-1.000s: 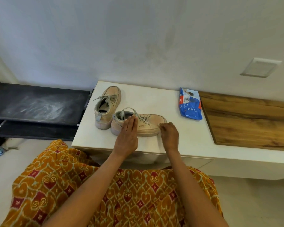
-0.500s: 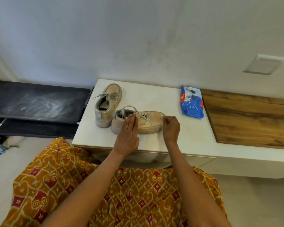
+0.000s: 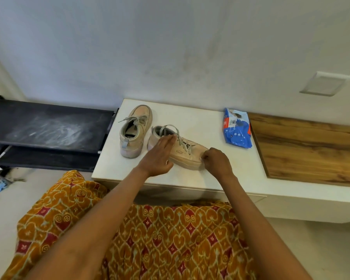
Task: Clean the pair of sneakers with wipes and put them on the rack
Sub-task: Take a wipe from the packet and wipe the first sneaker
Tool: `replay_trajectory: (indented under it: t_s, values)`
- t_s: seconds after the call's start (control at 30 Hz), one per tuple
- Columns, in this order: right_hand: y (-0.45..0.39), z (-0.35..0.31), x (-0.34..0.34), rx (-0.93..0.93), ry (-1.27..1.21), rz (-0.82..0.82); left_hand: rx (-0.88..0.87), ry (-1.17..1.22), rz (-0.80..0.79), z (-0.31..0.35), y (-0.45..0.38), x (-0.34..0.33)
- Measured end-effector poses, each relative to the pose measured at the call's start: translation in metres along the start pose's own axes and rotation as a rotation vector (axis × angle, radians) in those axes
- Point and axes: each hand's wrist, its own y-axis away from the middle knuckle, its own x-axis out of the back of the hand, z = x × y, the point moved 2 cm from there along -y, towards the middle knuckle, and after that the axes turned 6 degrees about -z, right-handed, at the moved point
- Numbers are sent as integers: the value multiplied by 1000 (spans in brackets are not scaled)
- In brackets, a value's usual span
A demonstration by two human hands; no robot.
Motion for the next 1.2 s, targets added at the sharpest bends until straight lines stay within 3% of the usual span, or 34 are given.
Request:
replay_trajectory:
  t_s: [0.1,0.27,0.37,0.5,0.67,0.8,1.03,1.2]
  values:
    - [-5,2,7,-31,-96,-80,10,-106,36,9,-6,1]
    - [-17,0,8,-197,-162,189,231,-110,153,39,-19,-18]
    - [-15,-12,0,-170,-104,192,301,-158,138,45,-23,-22]
    - [-2,-13,-12,5,6,73,266,-196,125,41,-20,-22]
    - [-21,19,7,-114,-64,145,187,-232,87,33,-16,-15]
    - [-33,3,6,-181,-236,207,210,-255,56,37,-17,-15]
    - [-2,-14,-16,34,-41,206,246,-268,93,41,-18,-22]
    - [-15,-10,0,-137,-369,327,214,-256,97,37,-16,-21]
